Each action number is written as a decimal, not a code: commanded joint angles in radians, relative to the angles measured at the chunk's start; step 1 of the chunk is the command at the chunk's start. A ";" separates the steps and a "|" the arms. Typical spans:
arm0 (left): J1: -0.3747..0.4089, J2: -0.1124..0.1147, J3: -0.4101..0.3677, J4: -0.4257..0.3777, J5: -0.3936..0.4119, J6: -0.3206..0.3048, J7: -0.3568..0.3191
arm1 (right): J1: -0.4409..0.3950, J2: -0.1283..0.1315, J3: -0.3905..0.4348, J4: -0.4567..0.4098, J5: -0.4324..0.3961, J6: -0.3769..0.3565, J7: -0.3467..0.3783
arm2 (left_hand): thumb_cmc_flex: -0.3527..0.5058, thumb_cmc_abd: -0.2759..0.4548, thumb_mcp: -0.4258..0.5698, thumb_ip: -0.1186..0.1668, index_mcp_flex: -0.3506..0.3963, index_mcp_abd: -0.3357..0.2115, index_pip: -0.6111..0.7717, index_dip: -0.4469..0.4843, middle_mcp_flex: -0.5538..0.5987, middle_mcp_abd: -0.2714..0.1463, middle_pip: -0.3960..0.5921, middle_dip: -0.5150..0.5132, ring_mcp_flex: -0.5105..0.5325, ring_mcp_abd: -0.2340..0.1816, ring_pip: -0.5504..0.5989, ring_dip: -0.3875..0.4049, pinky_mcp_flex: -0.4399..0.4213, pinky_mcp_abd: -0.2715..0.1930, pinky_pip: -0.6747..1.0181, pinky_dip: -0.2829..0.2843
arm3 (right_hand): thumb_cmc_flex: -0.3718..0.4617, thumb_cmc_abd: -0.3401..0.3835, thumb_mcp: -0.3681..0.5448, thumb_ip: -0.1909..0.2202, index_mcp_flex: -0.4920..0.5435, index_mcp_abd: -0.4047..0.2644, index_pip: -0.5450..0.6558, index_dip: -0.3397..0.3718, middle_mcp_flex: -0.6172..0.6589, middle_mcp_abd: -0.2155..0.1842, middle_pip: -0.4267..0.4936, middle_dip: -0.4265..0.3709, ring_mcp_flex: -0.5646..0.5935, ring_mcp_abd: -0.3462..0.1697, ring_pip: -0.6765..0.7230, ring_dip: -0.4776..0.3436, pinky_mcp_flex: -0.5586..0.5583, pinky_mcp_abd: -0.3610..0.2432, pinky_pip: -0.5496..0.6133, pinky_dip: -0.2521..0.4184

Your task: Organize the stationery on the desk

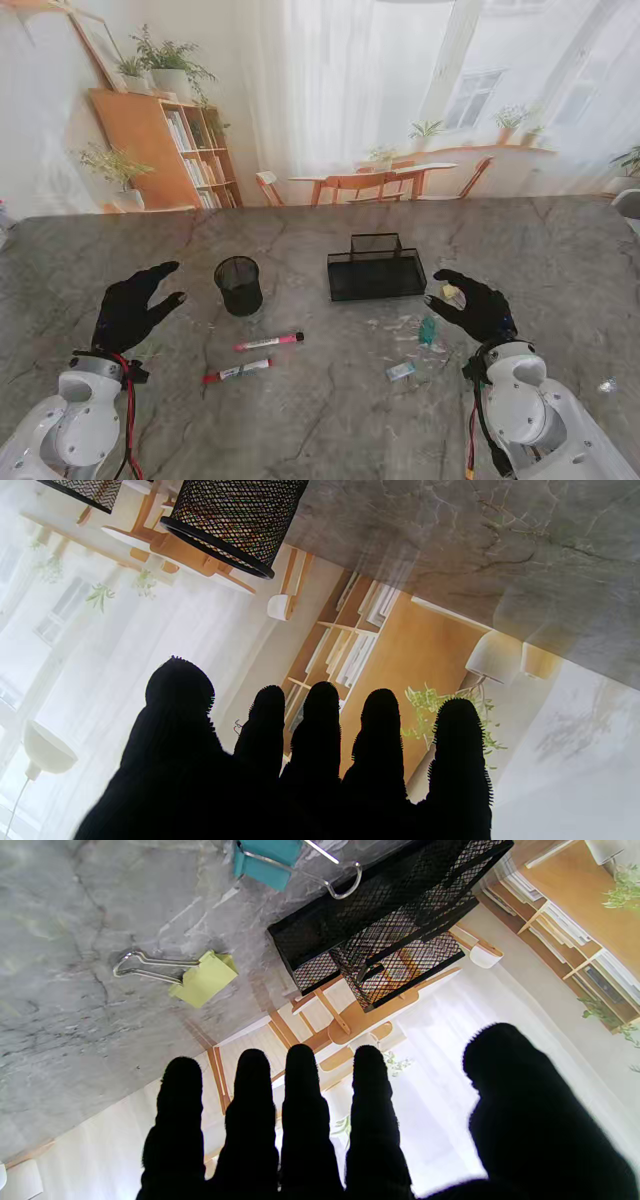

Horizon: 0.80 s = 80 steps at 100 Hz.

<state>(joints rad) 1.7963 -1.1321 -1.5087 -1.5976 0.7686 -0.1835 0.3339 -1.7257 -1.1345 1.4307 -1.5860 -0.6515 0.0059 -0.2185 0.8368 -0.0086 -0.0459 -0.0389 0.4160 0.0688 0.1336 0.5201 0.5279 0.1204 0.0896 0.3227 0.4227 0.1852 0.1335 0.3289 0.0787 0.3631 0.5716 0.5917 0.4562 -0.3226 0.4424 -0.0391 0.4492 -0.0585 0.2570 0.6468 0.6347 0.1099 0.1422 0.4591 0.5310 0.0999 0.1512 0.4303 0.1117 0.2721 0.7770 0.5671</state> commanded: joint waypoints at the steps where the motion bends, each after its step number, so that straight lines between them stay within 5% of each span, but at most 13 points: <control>1: 0.006 -0.004 0.002 -0.005 -0.004 -0.004 0.001 | 0.002 -0.001 -0.003 0.004 0.004 -0.004 0.015 | -0.019 0.015 0.007 -0.003 -0.007 -0.008 -0.009 0.000 -0.008 -0.007 -0.004 0.012 -0.015 0.002 -0.004 0.011 -0.013 0.022 0.004 0.029 | -0.008 0.001 0.016 -0.006 0.001 0.007 0.005 0.014 0.010 0.005 0.008 0.021 0.016 0.001 0.004 0.011 -0.002 0.013 0.017 0.017; 80: 0.007 -0.001 0.016 -0.025 -0.023 -0.046 -0.026 | 0.015 -0.001 -0.019 0.006 0.015 -0.009 0.021 | -0.015 0.018 0.007 -0.004 0.001 -0.006 -0.006 0.002 0.000 -0.003 -0.002 0.014 -0.011 0.003 -0.002 0.013 -0.012 0.023 0.007 0.032 | -0.005 0.002 0.013 -0.005 0.006 0.008 0.007 0.015 0.015 0.009 0.009 0.024 0.016 0.002 0.004 0.011 -0.003 0.015 0.021 0.017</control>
<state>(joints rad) 1.8037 -1.1315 -1.5066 -1.6090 0.7566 -0.2157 0.3230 -1.7134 -1.1346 1.4154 -1.5811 -0.6404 0.0037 -0.2152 0.8368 -0.0086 -0.0459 -0.0389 0.4162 0.0688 0.1338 0.5201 0.5279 0.1204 0.0897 0.3227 0.4227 0.1852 0.1334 0.3302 0.0787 0.3632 0.5715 0.5920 0.4570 -0.3226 0.4424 -0.0391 0.4495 -0.0582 0.2570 0.6468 0.6432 0.1158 0.1471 0.4697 0.5312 0.1006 0.1512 0.4305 0.1117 0.2731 0.7786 0.5671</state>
